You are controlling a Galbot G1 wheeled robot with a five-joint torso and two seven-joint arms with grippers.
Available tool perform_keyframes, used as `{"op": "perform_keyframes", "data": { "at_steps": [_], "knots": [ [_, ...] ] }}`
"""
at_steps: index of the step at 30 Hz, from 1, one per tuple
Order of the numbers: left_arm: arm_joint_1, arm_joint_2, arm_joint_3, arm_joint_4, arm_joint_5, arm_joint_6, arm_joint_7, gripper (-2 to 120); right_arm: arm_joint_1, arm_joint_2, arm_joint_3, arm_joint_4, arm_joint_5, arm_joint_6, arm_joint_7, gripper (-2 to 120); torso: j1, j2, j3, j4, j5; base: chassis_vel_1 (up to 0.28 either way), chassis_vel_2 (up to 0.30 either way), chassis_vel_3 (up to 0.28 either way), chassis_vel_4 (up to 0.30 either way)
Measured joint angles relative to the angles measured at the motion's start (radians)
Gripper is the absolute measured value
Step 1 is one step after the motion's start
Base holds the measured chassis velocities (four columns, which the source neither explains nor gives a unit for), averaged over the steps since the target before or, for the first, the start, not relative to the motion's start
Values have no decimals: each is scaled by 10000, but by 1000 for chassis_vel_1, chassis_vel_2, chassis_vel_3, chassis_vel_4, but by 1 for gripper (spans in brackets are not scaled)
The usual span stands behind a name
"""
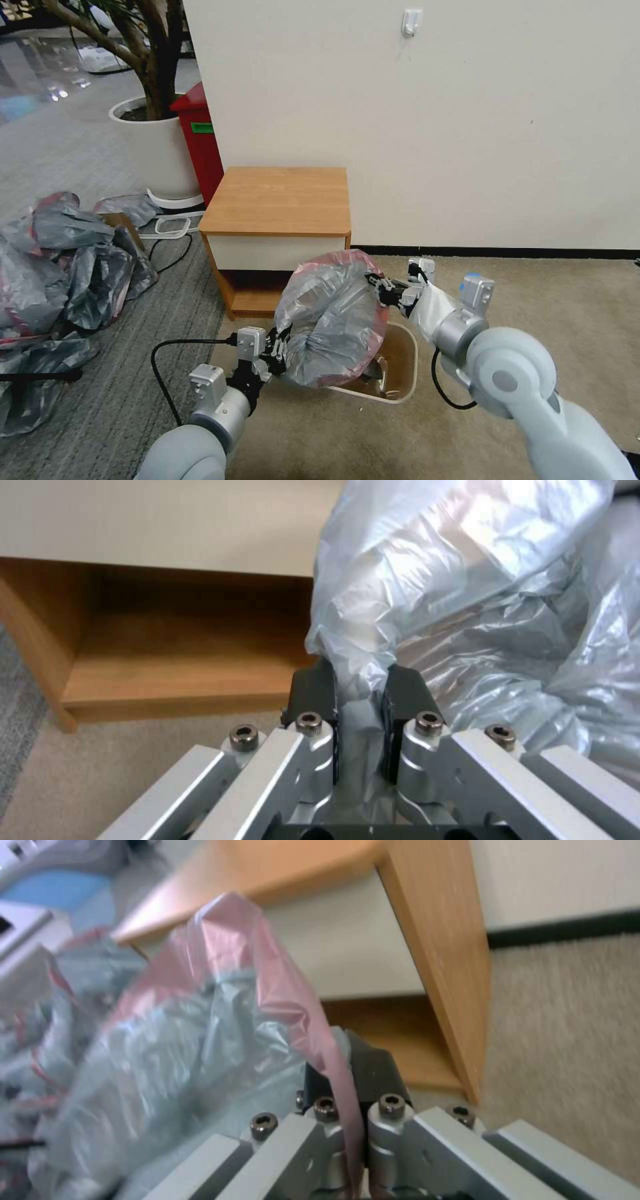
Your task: Pick up the garbage bag from the table and place it over the trash can.
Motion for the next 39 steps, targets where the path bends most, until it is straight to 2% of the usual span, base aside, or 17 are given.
{"op": "perform_keyframes", "data": {
  "at_steps": [10,17,21,32,39],
  "knots": [
    [48,-267,-411,156,-407,-35,474,9,498,-900,-4,-669,1218,-191,585,0,0,0,0,0,-1,0,0,0,0],
    [9,-522,-640,224,-1287,-55,622,9,347,-1426,157,-890,1659,-191,577,0,0,0,0,0,0,0,0,0,0],
    [-59,-653,-882,312,-1947,-59,681,9,95,-1766,424,-904,2433,-186,570,0,0,0,0,0,0,0,0,0,0],
    [-303,-770,-1294,578,-3176,-58,678,9,-170,-1842,949,-733,4326,-165,1021,0,0,0,0,0,-1,0,0,0,0],
    [-343,-842,-1396,726,-3551,93,884,9,42,-1748,1286,-972,6116,-158,2069,0,0,0,0,0,-2,0,0,0,0]
  ]
}}
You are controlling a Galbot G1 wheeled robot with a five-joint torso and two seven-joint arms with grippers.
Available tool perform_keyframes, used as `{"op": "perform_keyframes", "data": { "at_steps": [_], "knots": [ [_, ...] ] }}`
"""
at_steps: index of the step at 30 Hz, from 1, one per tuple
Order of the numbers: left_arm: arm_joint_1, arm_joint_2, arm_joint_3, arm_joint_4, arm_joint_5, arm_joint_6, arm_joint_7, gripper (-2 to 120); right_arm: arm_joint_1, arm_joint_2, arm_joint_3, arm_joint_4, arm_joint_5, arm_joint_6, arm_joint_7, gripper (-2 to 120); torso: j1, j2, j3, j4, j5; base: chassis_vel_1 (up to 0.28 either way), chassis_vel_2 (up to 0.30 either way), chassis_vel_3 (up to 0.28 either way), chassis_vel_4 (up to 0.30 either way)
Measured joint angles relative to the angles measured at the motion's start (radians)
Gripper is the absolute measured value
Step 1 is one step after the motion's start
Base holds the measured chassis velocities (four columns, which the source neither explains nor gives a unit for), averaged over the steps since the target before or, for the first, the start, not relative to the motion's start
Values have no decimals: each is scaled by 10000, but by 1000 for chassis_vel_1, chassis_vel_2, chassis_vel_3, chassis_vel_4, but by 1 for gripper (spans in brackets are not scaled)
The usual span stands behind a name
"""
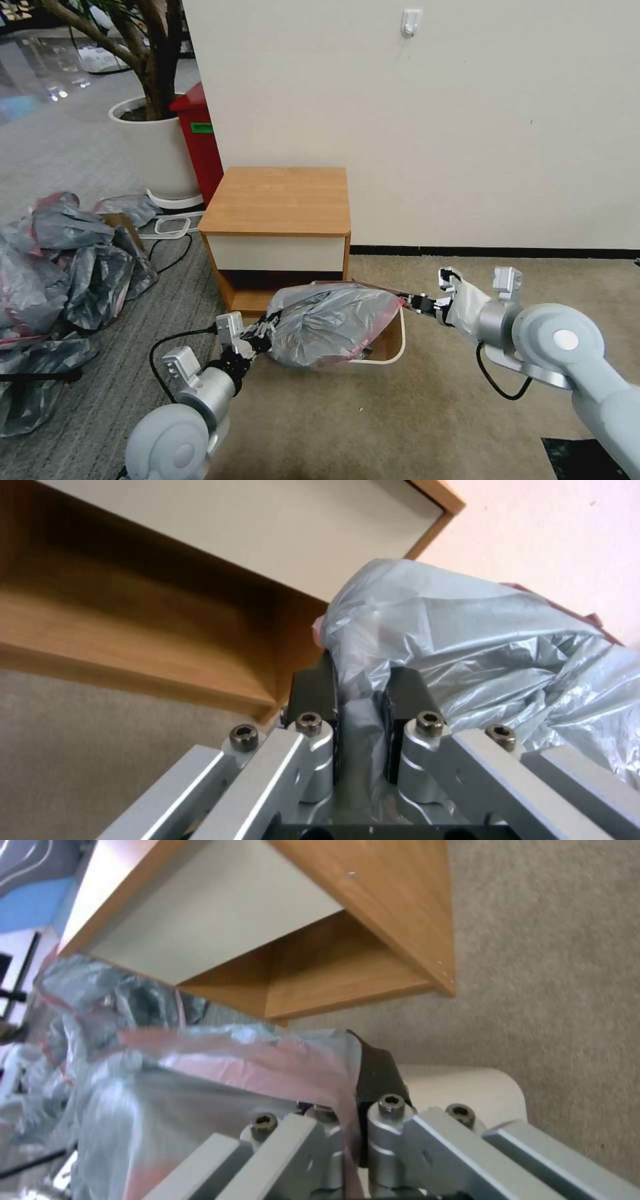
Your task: Pick up the garbage bag from the table and place it over the trash can.
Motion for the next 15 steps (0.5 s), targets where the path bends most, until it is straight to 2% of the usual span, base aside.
{"op": "perform_keyframes", "data": {
  "at_steps": [3,5,7,10,12,14,15],
  "knots": [
    [0,-23,0,24,6,23,35,9,88,68,92,-161,17,5,37,0,0,0,0,1,2,0,0,0,0],
    [-10,-40,15,67,36,27,41,9,148,161,253,-155,-7,18,16,11,1,0,0,1,1,0,0,0,0],
    [-11,-41,20,87,45,34,41,9,145,184,307,-96,-12,20,16,15,0,0,0,1,1,0,0,0,0],
    [-17,-28,19,174,81,52,41,9,-50,209,644,345,319,29,215,30,0,0,0,1,-1,0,0,0,0],
    [-19,-18,16,182,85,55,41,9,-97,205,698,405,440,30,284,34,0,0,0,1,0,0,0,0,0],
    [-25,16,7,212,92,61,37,9,-356,171,990,663,987,32,661,43,0,0,-1,0,1,0,0,0,0],
    [-25,16,7,212,92,61,37,9,-356,171,990,663,987,32,661,43,0,0,-1,0,1,0,0,0,0]
  ]
}}
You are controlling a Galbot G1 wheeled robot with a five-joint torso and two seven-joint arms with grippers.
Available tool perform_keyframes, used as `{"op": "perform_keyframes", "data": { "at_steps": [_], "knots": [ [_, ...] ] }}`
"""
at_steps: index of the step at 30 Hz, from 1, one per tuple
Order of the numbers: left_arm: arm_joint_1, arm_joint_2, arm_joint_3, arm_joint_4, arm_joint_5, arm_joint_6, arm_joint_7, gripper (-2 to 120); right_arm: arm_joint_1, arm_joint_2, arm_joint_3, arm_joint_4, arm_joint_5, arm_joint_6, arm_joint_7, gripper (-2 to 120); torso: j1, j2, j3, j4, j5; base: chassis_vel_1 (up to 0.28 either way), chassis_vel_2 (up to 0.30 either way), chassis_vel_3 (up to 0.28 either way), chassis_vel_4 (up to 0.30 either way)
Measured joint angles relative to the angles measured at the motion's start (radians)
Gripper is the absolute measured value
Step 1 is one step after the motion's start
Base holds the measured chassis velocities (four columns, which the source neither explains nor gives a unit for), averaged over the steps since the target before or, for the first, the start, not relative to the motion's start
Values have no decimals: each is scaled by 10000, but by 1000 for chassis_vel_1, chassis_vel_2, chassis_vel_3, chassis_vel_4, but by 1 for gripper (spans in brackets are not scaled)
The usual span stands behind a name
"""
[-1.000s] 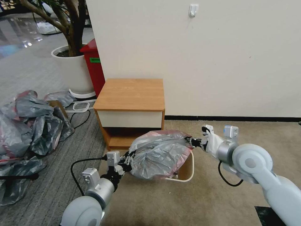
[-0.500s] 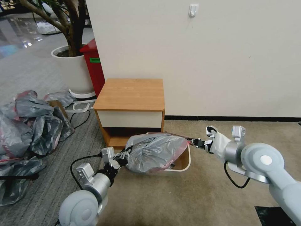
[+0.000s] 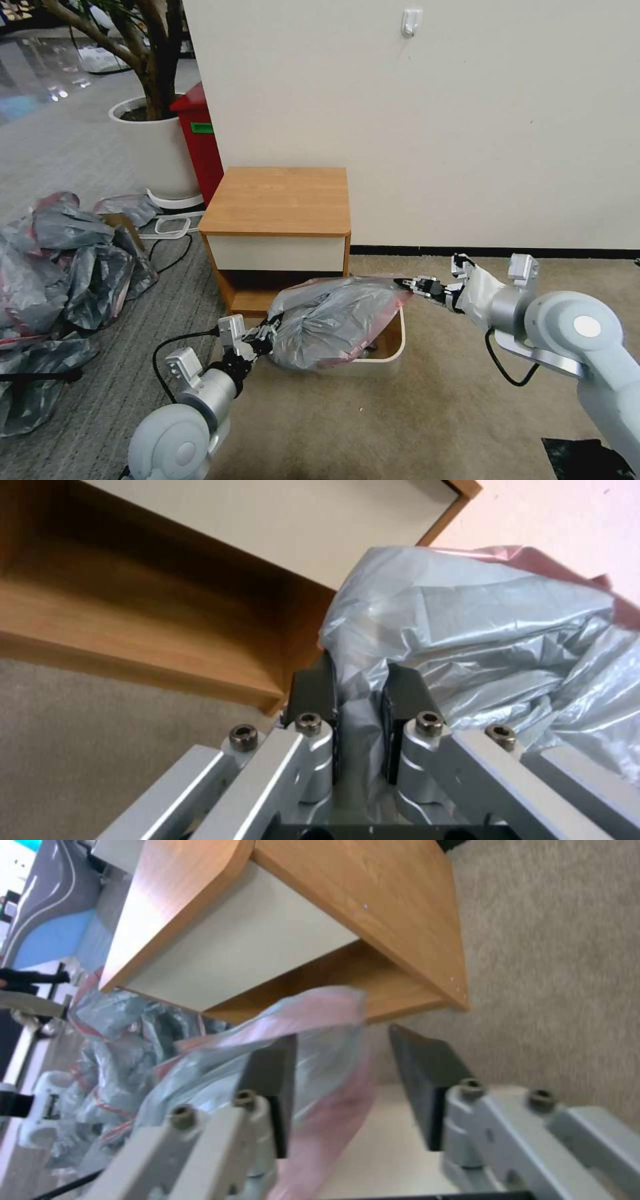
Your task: Pick up the garbage bag from the table and place it over the trash can.
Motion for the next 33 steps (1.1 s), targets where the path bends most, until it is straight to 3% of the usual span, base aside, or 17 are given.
{"op": "perform_keyframes", "data": {
  "at_steps": [2,4,6,10,11,13,15,19,24,33],
  "knots": [
    [-13,-3,-4,62,18,1,-13,9,-303,-20,353,258,179,3,131,55,1,0,0,0,0,0,0,0,0],
    [-15,-13,-4,80,23,1,-22,9,-374,-20,431,331,182,3,139,57,0,0,0,0,0,0,0,0,0],
    [-34,-64,27,149,47,1,-212,9,-652,21,839,810,162,8,140,69,0,0,0,-1,0,0,0,0,0],
    [-49,-95,77,213,189,-11,-401,9,-780,138,1103,1458,151,84,122,80,0,0,0,-1,-1,0,0,0,0],
    [-58,-99,94,239,334,-39,-490,9,-803,218,1114,1792,148,196,121,87,0,0,0,-1,-1,0,0,0,0],
    [-63,-98,99,243,382,-50,-524,9,-811,253,1102,1930,144,231,131,89,0,0,0,-1,-1,0,0,0,0],
    [-137,-50,193,250,1019,-355,-866,9,-1023,637,578,2852,-376,311,121,98,0,0,0,0,-1,0,0,0,0],
    [-223,52,210,77,1341,-573,-1021,9,-1453,1163,-173,3368,-1609,140,-488,100,0,0,0,-1,-2,0,0,0,0],
    [-219,90,196,-169,1352,-616,-1061,9,-1421,1616,-1128,3089,-2992,14,-999,100,0,0,0,0,-1,0,0,0,0],
    [-105,57,192,-374,1419,-631,-1061,9,-1399,2074,-1933,2720,-3754,5,-300,100,0,0,0,-1,-1,0,0,0,0]
  ]
}}
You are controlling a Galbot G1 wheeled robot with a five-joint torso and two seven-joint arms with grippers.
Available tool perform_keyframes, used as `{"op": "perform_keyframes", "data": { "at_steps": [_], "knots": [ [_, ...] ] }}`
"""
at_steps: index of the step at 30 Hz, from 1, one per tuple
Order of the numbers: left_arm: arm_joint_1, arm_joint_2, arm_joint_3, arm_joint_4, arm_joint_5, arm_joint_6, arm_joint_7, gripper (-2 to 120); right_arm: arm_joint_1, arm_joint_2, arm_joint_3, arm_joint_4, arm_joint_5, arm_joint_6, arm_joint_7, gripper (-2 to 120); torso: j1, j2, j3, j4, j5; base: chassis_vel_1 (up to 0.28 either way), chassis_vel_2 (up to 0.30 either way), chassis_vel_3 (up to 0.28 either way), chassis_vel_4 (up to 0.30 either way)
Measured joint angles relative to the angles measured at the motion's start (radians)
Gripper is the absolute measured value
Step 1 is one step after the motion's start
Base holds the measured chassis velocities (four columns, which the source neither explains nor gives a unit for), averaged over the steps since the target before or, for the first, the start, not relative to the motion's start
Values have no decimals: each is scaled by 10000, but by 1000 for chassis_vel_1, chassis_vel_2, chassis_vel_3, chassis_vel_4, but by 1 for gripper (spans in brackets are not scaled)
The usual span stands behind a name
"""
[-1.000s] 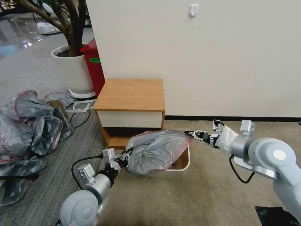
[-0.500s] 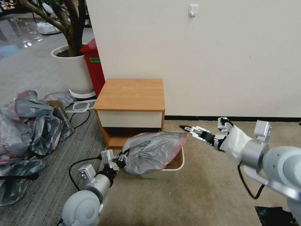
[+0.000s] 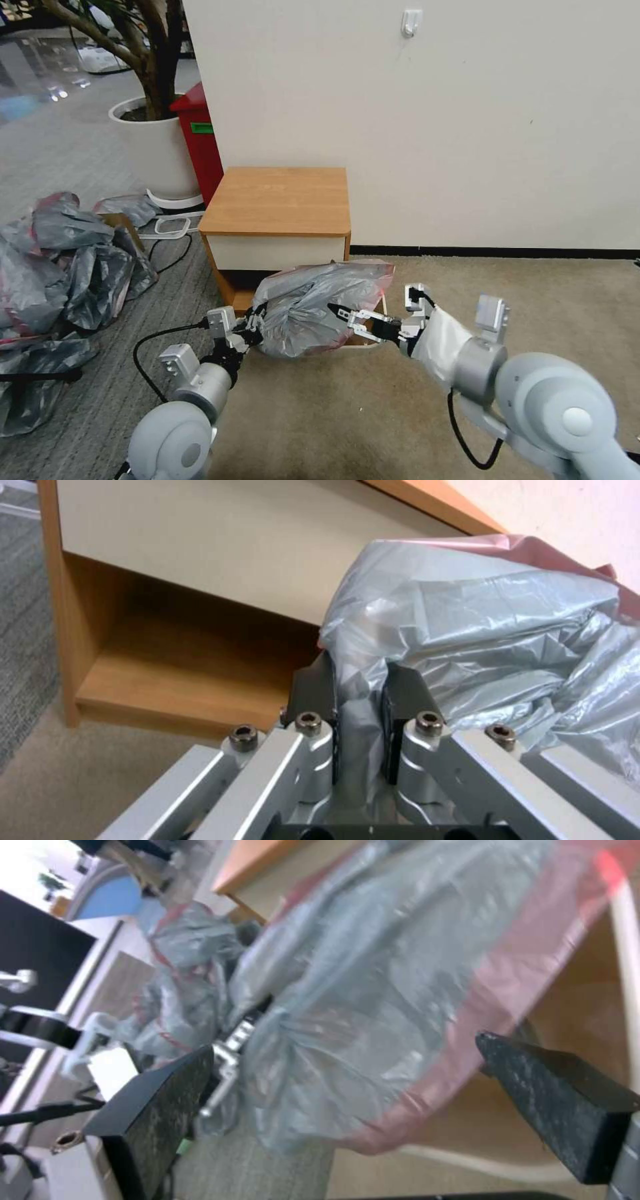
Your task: Pick up the garbage bag from the table and place it over the trash can.
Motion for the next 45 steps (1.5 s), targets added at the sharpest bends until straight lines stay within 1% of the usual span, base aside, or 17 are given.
{"op": "perform_keyframes", "data": {
  "at_steps": [6,9,14,19,25,26,32,35,36,38,39,40,43,44,45],
  "knots": [
    [-51,7,23,3,198,-69,9,9,6,21,-183,14,-132,-3,186,100,0,0,0,0,0,0,0,0,0],
    [-70,7,69,68,470,-235,31,9,46,36,-366,-42,-522,-5,284,100,0,0,0,0,0,0,0,0,0],
    [-86,-16,101,191,781,-426,87,9,100,70,-619,-140,-761,-6,461,99,0,0,0,0,1,0,0,0,0],
    [-113,-22,138,150,797,-438,116,9,206,116,-777,-285,-798,-6,470,99,0,0,0,0,1,0,0,0,0],
    [-159,-10,204,116,709,-439,133,9,423,371,-996,-599,-803,-6,431,98,0,0,0,1,1,0,0,0,0],
    [-173,-11,230,116,593,-440,133,9,435,449,-1024,-641,-799,-5,422,95,0,0,0,1,1,0,0,0,0],
    [-278,-41,337,215,446,-439,130,9,524,699,-1165,-738,-842,31,410,89,0,0,0,1,0,0,0,0,0],
    [-366,-27,402,261,404,-439,133,9,597,891,-1229,-839,-972,116,405,76,0,0,0,0,1,0,0,0,0],
    [-366,-27,402,261,404,-439,133,9,597,891,-1229,-839,-972,116,405,76,0,0,0,0,1,0,0,0,0],
    [-398,-23,421,271,298,-434,134,9,593,974,-1268,-922,-1103,223,399,66,0,0,0,0,1,0,0,0,0],
    [-402,-23,422,270,234,-430,133,9,585,988,-1271,-931,-1119,248,395,63,0,0,0,0,1,0,0,0,0],
    [-402,-23,422,270,234,-430,133,9,585,988,-1271,-931,-1119,248,395,63,0,0,0,0,1,0,0,0,0],
    [-391,-47,408,271,27,-403,106,9,534,1036,-1255,-936,-1139,286,368,47,0,0,0,0,0,0,0,0,0],
    [-391,-47,408,271,27,-403,106,9,534,1036,-1255,-936,-1139,286,368,47,0,0,0,0,0,0,0,0,0],
    [-380,-61,397,271,-25,-398,93,9,524,1043,-1248,-936,-1140,290,356,43,0,1,0,0,1,0,0,0,0]
  ]
}}
